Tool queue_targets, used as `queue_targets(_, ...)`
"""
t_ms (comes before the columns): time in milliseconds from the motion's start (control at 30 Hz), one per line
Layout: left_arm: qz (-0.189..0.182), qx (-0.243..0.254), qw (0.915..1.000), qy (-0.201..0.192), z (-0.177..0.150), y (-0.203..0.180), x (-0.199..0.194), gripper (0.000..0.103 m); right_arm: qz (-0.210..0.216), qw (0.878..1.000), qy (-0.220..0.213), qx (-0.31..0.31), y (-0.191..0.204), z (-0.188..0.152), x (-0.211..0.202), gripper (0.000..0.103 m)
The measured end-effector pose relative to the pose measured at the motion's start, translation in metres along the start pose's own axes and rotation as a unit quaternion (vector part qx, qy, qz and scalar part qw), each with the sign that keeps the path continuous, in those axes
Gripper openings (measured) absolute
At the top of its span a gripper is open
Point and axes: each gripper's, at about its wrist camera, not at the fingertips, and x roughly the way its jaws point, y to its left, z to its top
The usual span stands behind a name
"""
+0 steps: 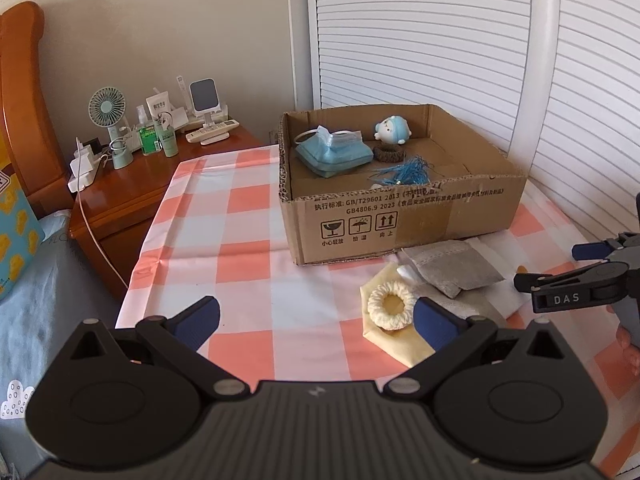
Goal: Organize soft objects
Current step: 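Move the left tool toward the cream ring while the right tool moves toward the small orange item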
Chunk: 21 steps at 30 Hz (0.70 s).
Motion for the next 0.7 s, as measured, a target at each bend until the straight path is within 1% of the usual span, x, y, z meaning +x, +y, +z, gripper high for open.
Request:
queue_targets(167, -0.003, 0.001, 0.9999, 0.013, -0.001, -0.003, 0.008, 0.102, 0.023, 0.999, -0.002, -0.025, -0.003, -0.004, -0.007, 0.103)
queue_targets(267, -0.007, 0.002, 0.9998, 0.019, -0.002, -0.007, 0.012, 0.102, 0.027, 0.998, -0.005, -0.047, -0.003, -0.006, -0.013, 0.103)
queue_targets(400, -0.012, 0.006, 0.9997, 0.022, -0.001, -0.012, 0.015, 0.102, 0.018, 0.997, -0.013, -0.068, -0.008, -0.005, -0.017, 0.103)
queue_targets(567, -0.013, 0.011, 0.9995, 0.025, -0.001, -0.015, 0.017, 0.102, 0.023, 0.996, -0.015, -0.087, -0.008, -0.004, -0.007, 0.103)
queue_targets(700, -0.01, 0.011, 0.9994, 0.032, -0.001, -0.015, 0.022, 0.102, 0.033, 0.996, -0.023, -0.085, -0.007, -0.001, 0.0, 0.102)
